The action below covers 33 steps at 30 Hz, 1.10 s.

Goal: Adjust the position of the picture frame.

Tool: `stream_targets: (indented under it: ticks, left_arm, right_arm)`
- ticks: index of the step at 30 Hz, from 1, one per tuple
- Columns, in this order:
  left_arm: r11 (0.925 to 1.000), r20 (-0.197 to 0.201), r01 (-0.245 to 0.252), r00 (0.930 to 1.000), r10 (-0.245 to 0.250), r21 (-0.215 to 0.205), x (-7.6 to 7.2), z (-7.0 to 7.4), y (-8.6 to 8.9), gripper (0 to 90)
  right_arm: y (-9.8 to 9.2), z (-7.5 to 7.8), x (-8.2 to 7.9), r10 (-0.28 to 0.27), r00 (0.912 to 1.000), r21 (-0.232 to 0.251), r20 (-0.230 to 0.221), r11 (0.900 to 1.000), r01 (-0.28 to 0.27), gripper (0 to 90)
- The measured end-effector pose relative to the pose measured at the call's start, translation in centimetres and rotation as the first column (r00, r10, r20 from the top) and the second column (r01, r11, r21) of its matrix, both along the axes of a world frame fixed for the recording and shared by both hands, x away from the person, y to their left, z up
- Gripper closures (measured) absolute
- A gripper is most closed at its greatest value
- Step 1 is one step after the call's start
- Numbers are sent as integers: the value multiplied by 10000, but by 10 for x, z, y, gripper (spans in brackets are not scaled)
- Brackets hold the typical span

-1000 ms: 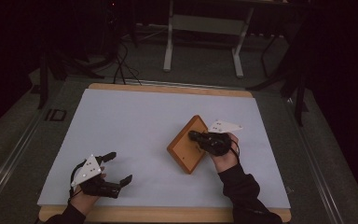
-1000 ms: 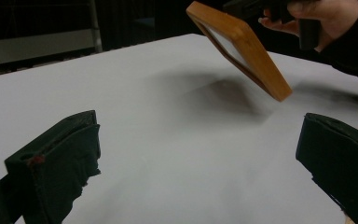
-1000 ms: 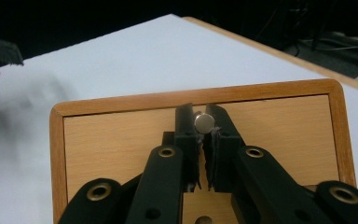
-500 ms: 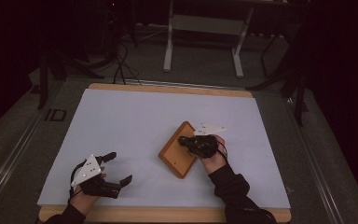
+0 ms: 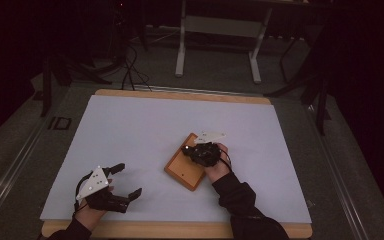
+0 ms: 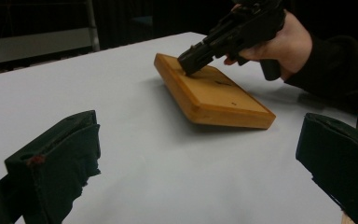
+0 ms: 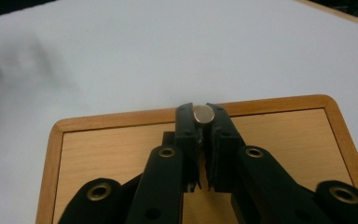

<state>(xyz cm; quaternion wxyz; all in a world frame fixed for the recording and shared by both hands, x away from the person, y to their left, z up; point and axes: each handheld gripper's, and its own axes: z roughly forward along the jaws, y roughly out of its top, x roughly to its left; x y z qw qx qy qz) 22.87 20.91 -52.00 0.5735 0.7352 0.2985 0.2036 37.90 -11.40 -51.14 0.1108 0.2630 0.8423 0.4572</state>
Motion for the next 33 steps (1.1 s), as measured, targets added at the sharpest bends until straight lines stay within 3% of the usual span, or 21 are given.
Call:
stream_targets:
  ticks: [12, 33]
  left_arm:
    - [10000, 8, 12, 10000, -12, -27, 0, 0, 1, 0]
    - [10000, 3, 7, 10000, -7, -15, -1, 0, 0, 0]
  right_arm:
    - [15, -18, 6, 57, 9998, -427, -173, 9991, -64, 846]
    - [13, -16, 6, 157, 9997, -407, -196, 9990, -165, 822]
